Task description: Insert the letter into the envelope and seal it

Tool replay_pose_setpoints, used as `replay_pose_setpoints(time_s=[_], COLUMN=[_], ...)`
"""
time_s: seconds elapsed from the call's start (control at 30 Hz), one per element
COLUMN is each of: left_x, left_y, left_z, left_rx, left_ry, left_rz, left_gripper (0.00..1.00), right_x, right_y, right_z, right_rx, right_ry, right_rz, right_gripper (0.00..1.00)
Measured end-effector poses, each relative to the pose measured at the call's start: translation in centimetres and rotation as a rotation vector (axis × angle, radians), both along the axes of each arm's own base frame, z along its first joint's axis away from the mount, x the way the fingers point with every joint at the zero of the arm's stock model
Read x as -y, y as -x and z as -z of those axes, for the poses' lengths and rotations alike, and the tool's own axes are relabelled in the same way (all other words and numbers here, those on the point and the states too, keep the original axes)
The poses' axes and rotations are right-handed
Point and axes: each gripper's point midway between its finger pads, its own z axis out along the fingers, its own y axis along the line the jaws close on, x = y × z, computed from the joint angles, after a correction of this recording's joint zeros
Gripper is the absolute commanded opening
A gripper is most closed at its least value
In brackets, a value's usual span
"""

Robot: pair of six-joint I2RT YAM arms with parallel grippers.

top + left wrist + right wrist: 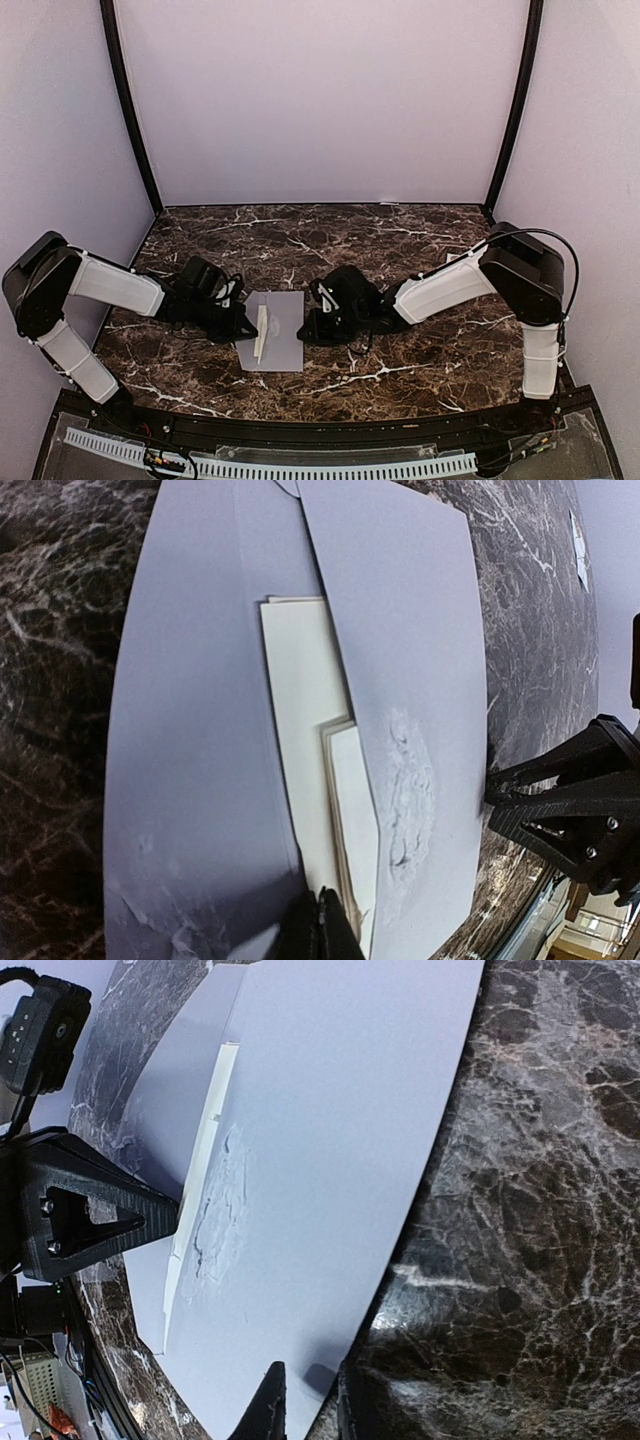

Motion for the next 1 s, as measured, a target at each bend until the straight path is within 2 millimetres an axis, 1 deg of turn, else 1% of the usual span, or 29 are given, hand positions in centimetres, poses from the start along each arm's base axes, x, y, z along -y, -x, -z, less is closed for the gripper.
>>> replay_pose_setpoints(time_s=[0.47,0.83,0.9,1.0], left_x=[0.78,0.91,0.85,0.50], left_y=[-0.08,0.02,0.00,-0.04], left_z=[0.02,0.00,-0.02,-0.23], left_rx=[-0.011,-0.021,-0.020,-0.012], left_ry=[0.047,0.067,0.064,0.048], left_rz=[0.004,-0.009,-0.011,-0.022], left_gripper=[0.00,0.00,0.00,0.03], right_x=[0.00,0.01,0.02,0.04], right_y=[-0.01,-0.01,-0.02,-0.13], right_z=[0.00,0.04,0.03,-0.04], right_rx=[0.000,-0.002,-0.001,0.005], right_ry=[0.001,0.004,0.005,0.006], right_rz=[0.000,0.001,0.001,0.006], right_gripper=[0.15,0.15,0.16,0.20])
